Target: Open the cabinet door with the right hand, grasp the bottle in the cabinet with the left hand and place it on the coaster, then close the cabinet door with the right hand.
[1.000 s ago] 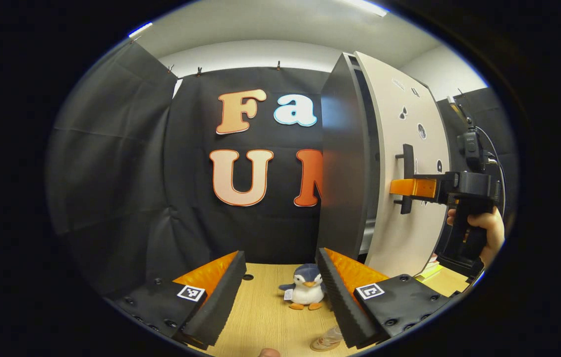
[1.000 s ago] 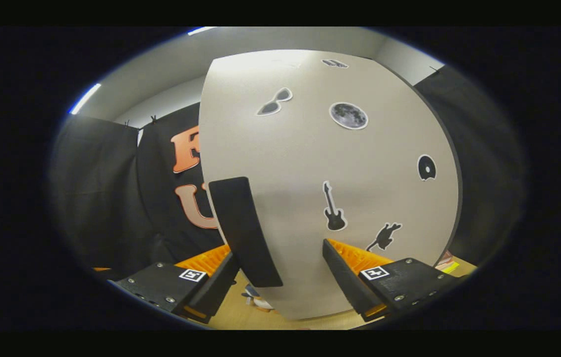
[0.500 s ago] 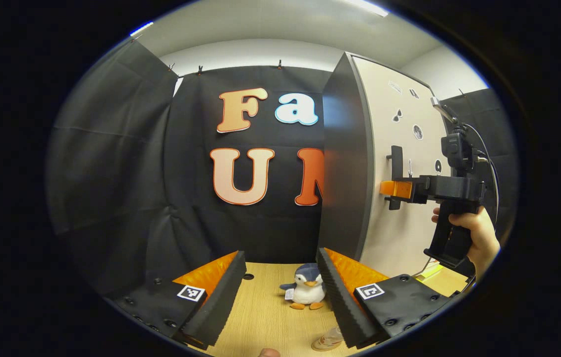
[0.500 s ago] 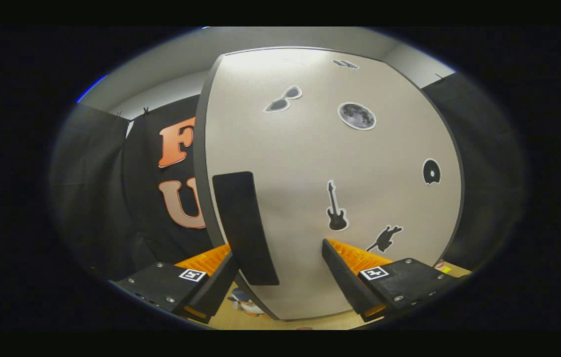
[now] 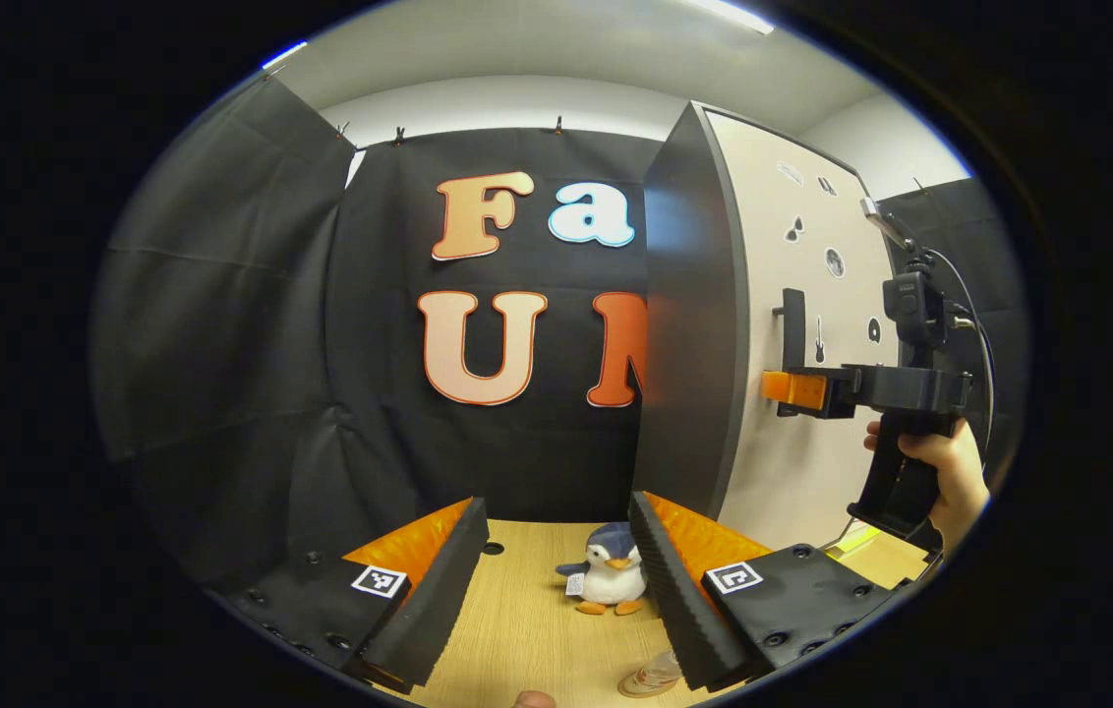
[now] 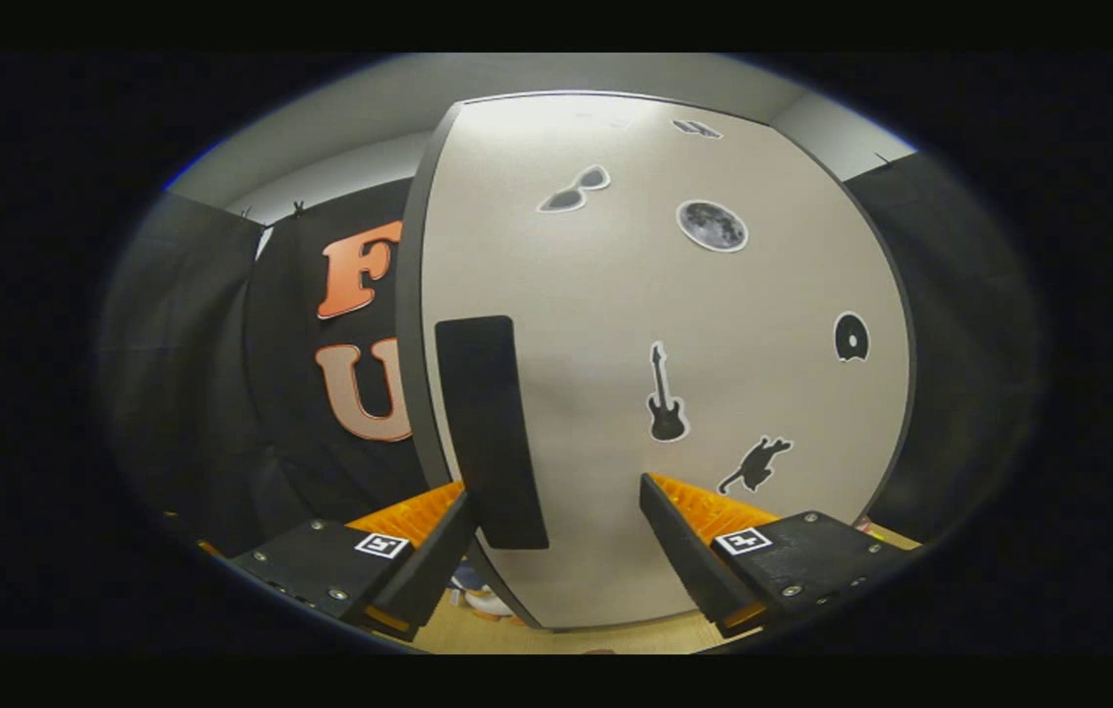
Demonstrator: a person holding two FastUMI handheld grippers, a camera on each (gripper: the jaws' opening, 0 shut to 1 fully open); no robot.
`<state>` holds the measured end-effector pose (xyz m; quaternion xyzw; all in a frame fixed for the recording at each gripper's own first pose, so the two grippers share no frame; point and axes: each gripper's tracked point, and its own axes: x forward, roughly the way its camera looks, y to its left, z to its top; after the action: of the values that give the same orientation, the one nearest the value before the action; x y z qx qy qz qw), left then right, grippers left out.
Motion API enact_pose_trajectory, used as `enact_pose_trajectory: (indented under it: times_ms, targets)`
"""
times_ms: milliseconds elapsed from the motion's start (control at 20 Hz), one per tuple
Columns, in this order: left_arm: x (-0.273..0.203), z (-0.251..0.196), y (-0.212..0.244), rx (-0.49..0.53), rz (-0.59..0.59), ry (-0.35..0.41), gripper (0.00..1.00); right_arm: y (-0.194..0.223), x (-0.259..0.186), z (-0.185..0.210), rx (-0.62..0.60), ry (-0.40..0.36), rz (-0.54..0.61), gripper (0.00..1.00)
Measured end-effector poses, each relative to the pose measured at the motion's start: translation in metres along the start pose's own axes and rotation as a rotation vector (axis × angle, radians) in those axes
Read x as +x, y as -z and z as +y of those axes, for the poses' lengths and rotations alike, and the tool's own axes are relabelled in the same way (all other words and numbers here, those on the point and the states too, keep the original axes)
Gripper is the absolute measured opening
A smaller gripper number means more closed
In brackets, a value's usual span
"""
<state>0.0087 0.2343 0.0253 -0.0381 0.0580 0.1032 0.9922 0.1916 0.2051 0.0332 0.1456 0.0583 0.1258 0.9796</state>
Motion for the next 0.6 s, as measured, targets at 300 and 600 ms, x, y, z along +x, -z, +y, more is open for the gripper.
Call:
enact_pose_trajectory:
  times_ms: [300, 600]
  targets:
    - [-0.001, -0.021, -0.003, -0.013, -0.009, 0.003, 0.95, -0.017, -0.05, -0.006, -0.008, -0.039, -0.022, 0.97]
    - [-0.011, -0.047, -0.009, -0.002, -0.023, -0.02, 0.95, -0.018, -0.11, -0.042, -0.112, -0.031, -0.016, 0.97]
